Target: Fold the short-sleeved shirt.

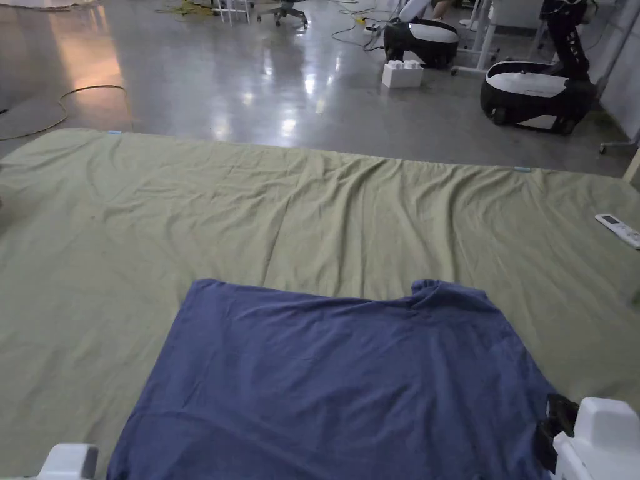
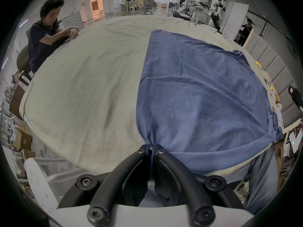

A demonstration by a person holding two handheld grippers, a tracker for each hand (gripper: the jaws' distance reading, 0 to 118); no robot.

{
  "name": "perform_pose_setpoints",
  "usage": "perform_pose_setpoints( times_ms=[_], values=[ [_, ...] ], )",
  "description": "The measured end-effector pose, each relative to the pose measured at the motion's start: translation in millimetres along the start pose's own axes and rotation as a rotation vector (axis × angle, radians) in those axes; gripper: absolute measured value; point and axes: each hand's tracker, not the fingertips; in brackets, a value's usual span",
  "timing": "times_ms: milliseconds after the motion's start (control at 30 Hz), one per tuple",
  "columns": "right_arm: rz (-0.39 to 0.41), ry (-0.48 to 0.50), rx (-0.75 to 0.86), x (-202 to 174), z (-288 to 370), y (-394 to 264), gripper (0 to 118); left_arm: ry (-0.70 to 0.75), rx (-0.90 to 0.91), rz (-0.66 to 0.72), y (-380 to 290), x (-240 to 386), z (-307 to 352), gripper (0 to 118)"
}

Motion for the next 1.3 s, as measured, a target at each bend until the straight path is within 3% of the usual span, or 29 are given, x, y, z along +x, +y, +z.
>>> perform_pose_setpoints(
  times_ms=[67,100,167,300,567,633,700,867,933,1167,1300],
  values=[
    [-0.027,0.041,-0.122,16,2,-9,28,-0.004,0.001,-0.001,-2,-1,2,6],
    [-0.032,0.021,-0.156,26,4,-14,46,-0.003,0.007,-0.001,-2,-1,3,6],
    [-0.034,0.063,-0.252,38,7,-27,60,-0.007,0.009,0.002,-2,-2,4,6],
    [-0.078,0.068,-0.385,55,17,-54,63,-0.003,0.017,0.001,-3,0,5,6],
    [-0.071,0.062,-0.553,54,2,-108,66,0.009,0.01,-0.002,-5,3,2,6],
    [-0.05,0.084,-0.621,49,-4,-115,61,0.01,0.008,-0.004,-5,3,1,6],
    [-0.065,0.117,-0.595,46,-5,-117,39,0.009,0.006,-0.002,-5,2,0,6],
    [-0.012,0.102,-0.616,35,-9,-112,8,0.007,0.01,-0.005,-6,4,0,6],
    [0.055,0.099,-0.627,29,-8,-107,5,0.004,0.015,-0.004,-5,3,1,6],
    [0.024,0.09,-0.541,34,7,-74,5,-0.033,0.107,0.05,1,-4,17,6],
    [-0.041,0.104,-0.489,42,6,-55,5,-0.053,0.172,0.058,16,-3,27,6]
  ],
)
